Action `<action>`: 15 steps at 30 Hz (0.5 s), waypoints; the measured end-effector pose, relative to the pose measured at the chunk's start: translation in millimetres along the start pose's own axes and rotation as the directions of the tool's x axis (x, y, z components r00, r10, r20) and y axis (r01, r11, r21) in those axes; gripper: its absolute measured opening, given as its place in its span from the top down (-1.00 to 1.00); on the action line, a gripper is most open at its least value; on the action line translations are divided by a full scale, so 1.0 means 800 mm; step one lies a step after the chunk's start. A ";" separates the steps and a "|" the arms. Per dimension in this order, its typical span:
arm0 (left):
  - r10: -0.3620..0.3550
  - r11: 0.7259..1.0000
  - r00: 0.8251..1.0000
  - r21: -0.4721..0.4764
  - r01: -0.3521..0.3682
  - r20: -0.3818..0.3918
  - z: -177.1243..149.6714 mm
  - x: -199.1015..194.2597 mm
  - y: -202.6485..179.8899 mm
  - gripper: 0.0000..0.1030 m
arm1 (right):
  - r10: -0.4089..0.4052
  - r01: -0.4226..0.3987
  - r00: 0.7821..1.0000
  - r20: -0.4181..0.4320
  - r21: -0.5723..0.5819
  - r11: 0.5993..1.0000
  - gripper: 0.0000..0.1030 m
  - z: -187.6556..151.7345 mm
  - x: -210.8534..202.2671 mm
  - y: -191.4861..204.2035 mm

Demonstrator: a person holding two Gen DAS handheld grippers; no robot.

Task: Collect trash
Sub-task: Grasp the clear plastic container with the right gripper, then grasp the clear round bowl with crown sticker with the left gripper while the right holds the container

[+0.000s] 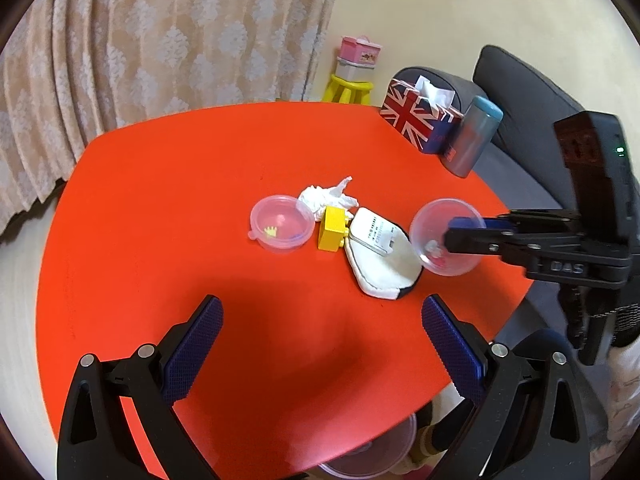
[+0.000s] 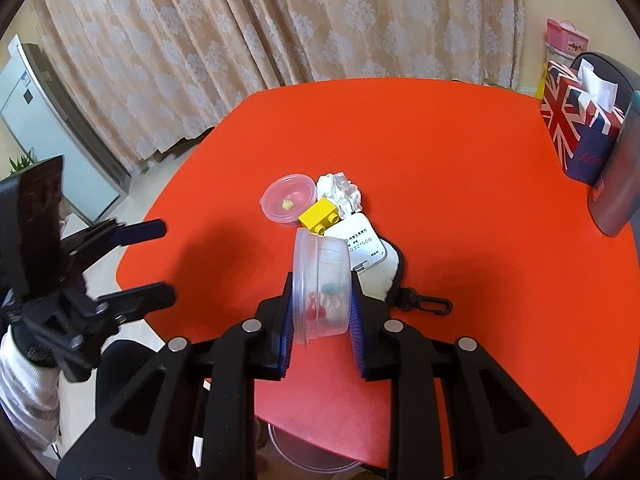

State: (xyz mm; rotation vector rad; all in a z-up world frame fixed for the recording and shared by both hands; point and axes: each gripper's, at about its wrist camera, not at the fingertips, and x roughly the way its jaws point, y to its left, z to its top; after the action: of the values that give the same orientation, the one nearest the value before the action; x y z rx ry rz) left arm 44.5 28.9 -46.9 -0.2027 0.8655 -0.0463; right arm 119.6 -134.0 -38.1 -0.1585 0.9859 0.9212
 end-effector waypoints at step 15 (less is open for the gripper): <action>0.020 0.997 0.994 0.074 -0.012 -0.107 0.046 0.066 0.022 -0.86 | -0.014 0.014 1.000 0.014 0.032 0.999 0.54 -0.004 -0.021 -0.019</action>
State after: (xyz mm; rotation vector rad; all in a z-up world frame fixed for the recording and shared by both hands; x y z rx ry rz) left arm 106.2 45.8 -66.5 -0.1251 0.9715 -0.0742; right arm 124.6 -155.5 -31.1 -0.1315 0.9848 0.8922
